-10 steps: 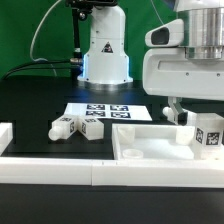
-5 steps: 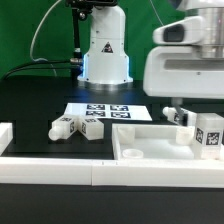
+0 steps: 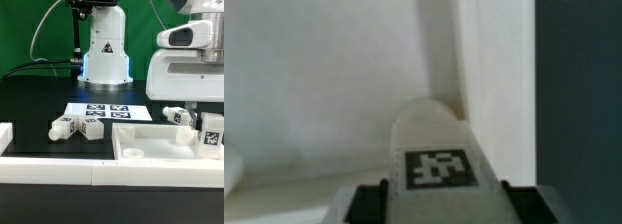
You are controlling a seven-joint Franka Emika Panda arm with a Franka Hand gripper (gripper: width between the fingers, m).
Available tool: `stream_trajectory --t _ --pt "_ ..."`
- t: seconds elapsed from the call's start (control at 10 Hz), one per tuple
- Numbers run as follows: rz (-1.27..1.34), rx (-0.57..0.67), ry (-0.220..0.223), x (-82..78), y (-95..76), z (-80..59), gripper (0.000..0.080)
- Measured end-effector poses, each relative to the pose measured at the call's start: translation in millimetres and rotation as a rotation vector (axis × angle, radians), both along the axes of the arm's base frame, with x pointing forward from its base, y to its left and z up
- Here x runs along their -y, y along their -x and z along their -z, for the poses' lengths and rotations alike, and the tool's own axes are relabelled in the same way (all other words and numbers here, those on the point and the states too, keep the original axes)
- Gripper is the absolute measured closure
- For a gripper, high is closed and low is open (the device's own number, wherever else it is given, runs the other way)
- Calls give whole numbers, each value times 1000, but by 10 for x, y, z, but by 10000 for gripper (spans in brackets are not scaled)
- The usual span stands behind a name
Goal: Assemble one leg
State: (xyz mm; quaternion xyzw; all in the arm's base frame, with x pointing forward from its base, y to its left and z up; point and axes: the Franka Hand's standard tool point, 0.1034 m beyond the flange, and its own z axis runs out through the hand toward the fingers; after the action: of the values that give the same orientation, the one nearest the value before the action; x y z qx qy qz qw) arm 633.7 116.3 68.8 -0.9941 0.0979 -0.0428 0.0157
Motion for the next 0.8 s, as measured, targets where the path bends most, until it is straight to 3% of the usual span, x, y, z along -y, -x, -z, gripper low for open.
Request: stream_trajectory --t 0.5,0.8 --pt "689 -10 -35 -33 -8 0 514" --pt "1173 -51 -155 14 -55 -1 514"
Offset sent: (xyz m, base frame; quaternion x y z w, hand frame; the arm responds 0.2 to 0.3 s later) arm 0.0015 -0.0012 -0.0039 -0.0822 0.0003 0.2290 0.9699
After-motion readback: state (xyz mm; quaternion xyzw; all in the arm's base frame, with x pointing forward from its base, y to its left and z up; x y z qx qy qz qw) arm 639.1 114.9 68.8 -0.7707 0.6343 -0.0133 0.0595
